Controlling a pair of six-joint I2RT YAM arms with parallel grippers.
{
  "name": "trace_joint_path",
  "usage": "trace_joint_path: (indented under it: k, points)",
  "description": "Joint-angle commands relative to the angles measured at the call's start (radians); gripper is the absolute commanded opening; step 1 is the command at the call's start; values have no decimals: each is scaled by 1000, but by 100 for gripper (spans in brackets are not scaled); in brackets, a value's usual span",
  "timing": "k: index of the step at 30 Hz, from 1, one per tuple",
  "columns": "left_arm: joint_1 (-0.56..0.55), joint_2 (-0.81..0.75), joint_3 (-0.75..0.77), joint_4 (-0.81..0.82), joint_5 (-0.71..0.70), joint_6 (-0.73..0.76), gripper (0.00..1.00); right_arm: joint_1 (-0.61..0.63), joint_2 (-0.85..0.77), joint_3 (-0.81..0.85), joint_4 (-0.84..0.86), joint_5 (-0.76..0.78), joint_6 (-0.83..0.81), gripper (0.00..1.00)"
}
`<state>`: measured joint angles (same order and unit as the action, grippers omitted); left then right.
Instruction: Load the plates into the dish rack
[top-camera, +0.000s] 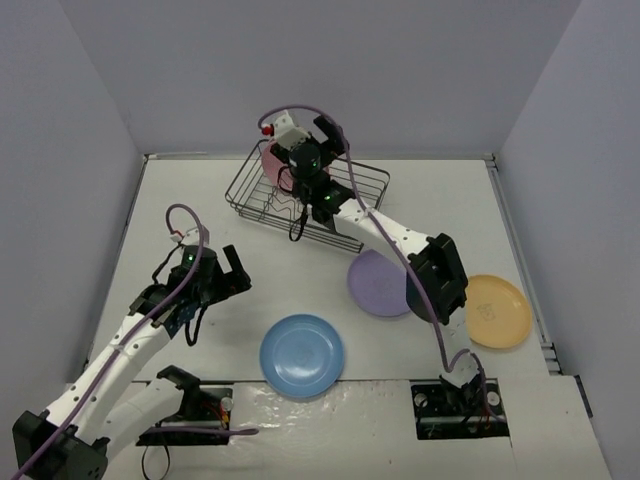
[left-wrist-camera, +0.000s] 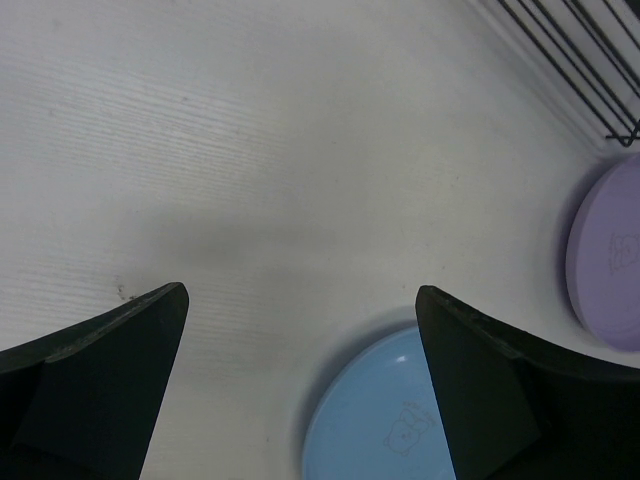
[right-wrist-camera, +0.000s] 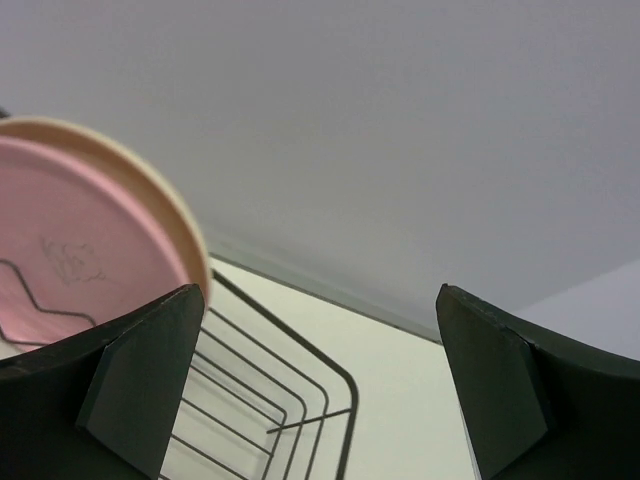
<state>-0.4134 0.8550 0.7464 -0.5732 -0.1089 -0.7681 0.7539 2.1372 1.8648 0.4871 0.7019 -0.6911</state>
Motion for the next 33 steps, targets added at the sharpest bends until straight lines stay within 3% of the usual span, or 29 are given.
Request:
trace_joint_path:
  k: [1, 4, 9, 18, 26, 29, 33]
  points:
    - [-62, 23, -13, -11, 48, -26, 97, -20, -244, -61, -12, 112, 198, 100]
    - [-148, 51, -30, -36, 20, -54, 97, -50, -445, -179, -156, 48, 406, 100]
    - [-274, 101, -75, -6, 32, -77, 97, -97, -711, -493, -244, -63, 723, 100]
    - [-362, 147, -184, 72, 100, -104, 95, -150, -1006, -748, -444, -149, 953, 100]
    - [-465, 250, -202, 149, 92, -126, 69, -185, -1122, -858, -640, -116, 1154, 100]
    - [-470, 289, -194, 161, 84, -128, 46, -194, -1130, -873, -737, -81, 1227, 100]
    - [-473, 303, -190, 189, 79, -127, 23, -202, -1156, -911, -777, -134, 1197, 100]
